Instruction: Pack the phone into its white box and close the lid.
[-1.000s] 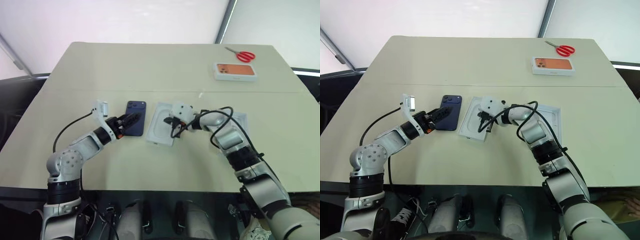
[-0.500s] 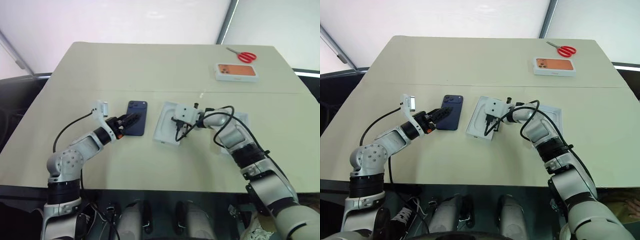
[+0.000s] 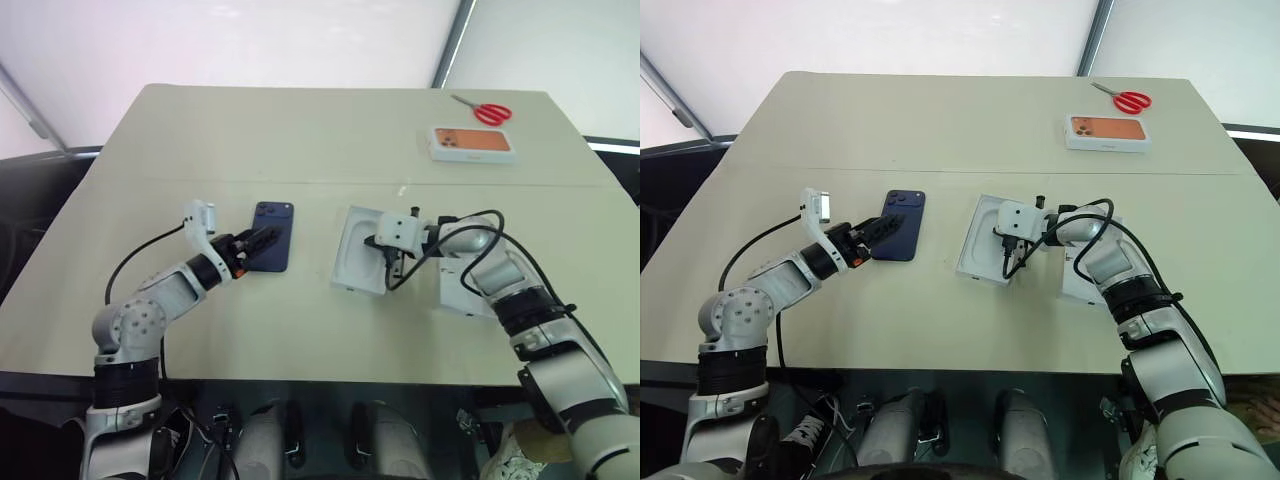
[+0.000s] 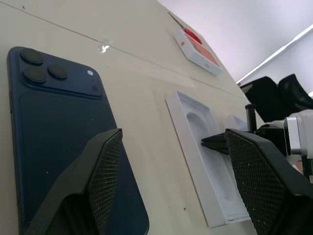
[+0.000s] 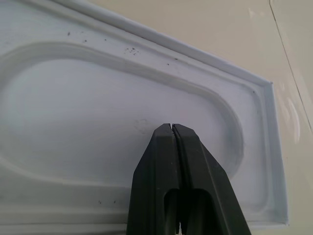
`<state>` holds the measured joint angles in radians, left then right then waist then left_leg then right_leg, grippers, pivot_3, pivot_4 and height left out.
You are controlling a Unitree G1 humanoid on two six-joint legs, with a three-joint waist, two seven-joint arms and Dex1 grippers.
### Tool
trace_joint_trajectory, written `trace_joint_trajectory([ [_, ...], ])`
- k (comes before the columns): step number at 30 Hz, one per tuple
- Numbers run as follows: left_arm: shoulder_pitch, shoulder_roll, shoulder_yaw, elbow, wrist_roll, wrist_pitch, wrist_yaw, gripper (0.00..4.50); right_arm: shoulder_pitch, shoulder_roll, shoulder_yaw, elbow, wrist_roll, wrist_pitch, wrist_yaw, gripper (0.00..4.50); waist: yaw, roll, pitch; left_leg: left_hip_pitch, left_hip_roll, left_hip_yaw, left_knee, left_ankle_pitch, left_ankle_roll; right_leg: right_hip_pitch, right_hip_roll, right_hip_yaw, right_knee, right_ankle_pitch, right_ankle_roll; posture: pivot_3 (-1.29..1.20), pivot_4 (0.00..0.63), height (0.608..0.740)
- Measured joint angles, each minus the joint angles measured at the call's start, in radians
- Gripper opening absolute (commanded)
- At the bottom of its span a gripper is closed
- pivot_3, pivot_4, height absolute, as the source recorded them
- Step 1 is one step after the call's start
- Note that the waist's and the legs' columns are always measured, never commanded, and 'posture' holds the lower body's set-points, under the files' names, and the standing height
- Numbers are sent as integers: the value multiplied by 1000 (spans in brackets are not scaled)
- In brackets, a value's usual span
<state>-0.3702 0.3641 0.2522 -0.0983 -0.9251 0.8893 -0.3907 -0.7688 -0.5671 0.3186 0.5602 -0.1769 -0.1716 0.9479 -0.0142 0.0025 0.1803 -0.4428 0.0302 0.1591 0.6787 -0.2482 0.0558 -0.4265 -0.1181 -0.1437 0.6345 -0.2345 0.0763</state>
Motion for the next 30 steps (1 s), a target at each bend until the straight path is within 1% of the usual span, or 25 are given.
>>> trace_joint_trajectory([
  [4, -11, 13, 3, 18, 2, 0, -5, 3535, -60, 35, 1, 129, -31, -74, -52, 56, -1, 0, 0, 0, 0, 0, 0, 0, 0, 0, 0, 0, 0, 0, 0, 0, 150, 738],
  [8, -27, 18, 5, 18, 2, 0, -6, 3535, -73, 114, 0, 162, -36, -96, -73, 56, -6, 0, 0, 0, 1, 0, 0, 0, 0, 0, 1, 0, 0, 0, 0, 0, 150, 738],
  [15, -25, 18, 8, 18, 1, 0, -2, 3535, -74, 139, 10, 169, -46, -137, -70, 56, -6, 0, 0, 0, 1, 0, 0, 0, 0, 0, 1, 0, 0, 0, 0, 0, 150, 738],
  [20, -17, 24, 10, 18, 0, 5, -1, 3535, -77, 136, 11, 180, -45, -161, -62, 56, -6, 0, 0, 0, 1, 0, 0, 0, 0, 0, 0, 0, 0, 0, 0, 0, 150, 738],
  [23, -19, 52, 40, 41, -12, 29, -6, 3535, -80, 150, -35, 165, 13, -89, -33, 56, -6, 0, 0, 0, 1, 0, 0, 0, 0, 0, 1, 0, 1, 0, 0, 0, 150, 738],
  [27, -68, 116, 83, 117, -16, 48, -30, 3535, -107, 198, -92, 38, 112, 58, -3, 56, -6, 0, 0, 0, 1, 0, 0, 0, 0, -1, 1, 0, 1, 0, 0, 0, 150, 738],
  [30, -123, 173, 98, 194, -25, 83, -68, 3535, -116, 246, -89, -56, 129, 141, -8, 56, -5, 0, 0, 0, 1, 0, 0, 0, -1, -1, 1, 0, 2, 0, 0, 0, 150, 738],
])
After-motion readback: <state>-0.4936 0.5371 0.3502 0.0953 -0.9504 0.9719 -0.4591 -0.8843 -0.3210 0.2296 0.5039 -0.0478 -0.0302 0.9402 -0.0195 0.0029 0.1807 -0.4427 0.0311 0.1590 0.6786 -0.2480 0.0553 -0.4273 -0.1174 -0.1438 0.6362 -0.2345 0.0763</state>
